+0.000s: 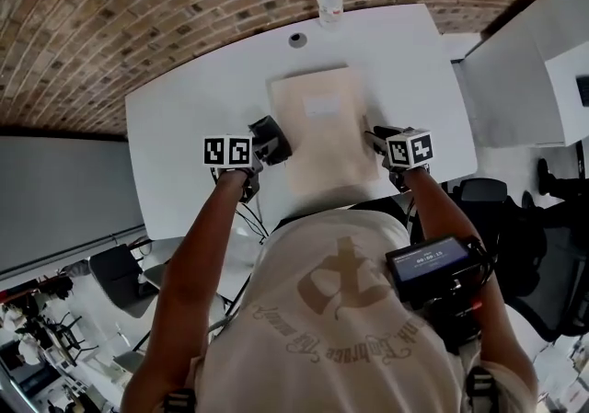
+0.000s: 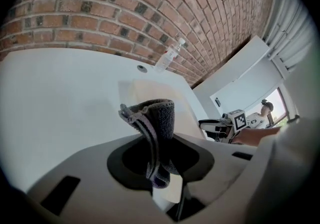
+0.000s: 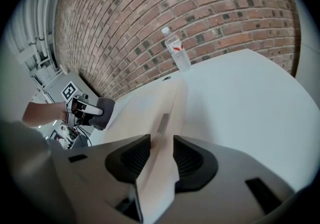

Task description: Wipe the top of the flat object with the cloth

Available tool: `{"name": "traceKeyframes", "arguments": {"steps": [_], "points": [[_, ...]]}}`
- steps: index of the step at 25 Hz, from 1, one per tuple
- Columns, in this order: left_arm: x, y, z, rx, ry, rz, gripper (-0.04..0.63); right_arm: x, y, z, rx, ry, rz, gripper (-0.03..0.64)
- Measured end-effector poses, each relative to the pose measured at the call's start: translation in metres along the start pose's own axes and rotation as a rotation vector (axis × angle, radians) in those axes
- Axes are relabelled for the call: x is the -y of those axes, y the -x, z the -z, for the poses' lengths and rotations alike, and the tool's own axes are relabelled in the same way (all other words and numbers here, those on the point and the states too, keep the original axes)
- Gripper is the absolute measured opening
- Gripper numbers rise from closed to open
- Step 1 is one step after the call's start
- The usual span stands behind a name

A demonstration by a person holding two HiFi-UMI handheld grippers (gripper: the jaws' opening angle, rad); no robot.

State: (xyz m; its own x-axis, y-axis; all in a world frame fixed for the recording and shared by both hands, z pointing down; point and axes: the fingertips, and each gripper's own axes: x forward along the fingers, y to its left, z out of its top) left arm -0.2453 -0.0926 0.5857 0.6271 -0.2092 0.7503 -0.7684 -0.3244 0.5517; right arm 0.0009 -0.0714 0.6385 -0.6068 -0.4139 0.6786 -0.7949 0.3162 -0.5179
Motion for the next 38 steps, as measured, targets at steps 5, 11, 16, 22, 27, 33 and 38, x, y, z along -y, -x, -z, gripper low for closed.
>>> {"name": "traceKeyframes", "arguments": {"steps": [5, 11, 16, 22, 27, 33, 38], "points": [[0.048, -0.023, 0.008, -0.011, -0.040, 0.023, 0.104, 0.001, 0.001, -0.004, 0.004, -0.036, -0.095, 0.155], [0.110, -0.062, 0.015, -0.055, -0.088, 0.075, 0.104, 0.002, -0.005, -0.033, 0.027, -0.067, -0.206, 0.155], [0.158, -0.102, 0.011, -0.106, -0.171, 0.119, 0.104, 0.012, -0.025, -0.068, -0.001, -0.056, -0.244, 0.156], [0.183, -0.140, 0.007, -0.152, -0.218, 0.127, 0.104, 0.022, -0.039, -0.079, -0.065, -0.011, -0.258, 0.156], [0.185, -0.157, 0.012, -0.170, -0.226, 0.100, 0.104, 0.020, -0.043, -0.074, -0.096, -0.020, -0.302, 0.156], [0.172, -0.151, 0.019, -0.187, -0.202, 0.045, 0.104, 0.021, -0.046, -0.072, -0.124, 0.020, -0.289, 0.158], [0.147, -0.131, 0.024, -0.185, -0.185, -0.008, 0.104, 0.021, -0.047, -0.072, -0.145, 0.063, -0.269, 0.159]]}}
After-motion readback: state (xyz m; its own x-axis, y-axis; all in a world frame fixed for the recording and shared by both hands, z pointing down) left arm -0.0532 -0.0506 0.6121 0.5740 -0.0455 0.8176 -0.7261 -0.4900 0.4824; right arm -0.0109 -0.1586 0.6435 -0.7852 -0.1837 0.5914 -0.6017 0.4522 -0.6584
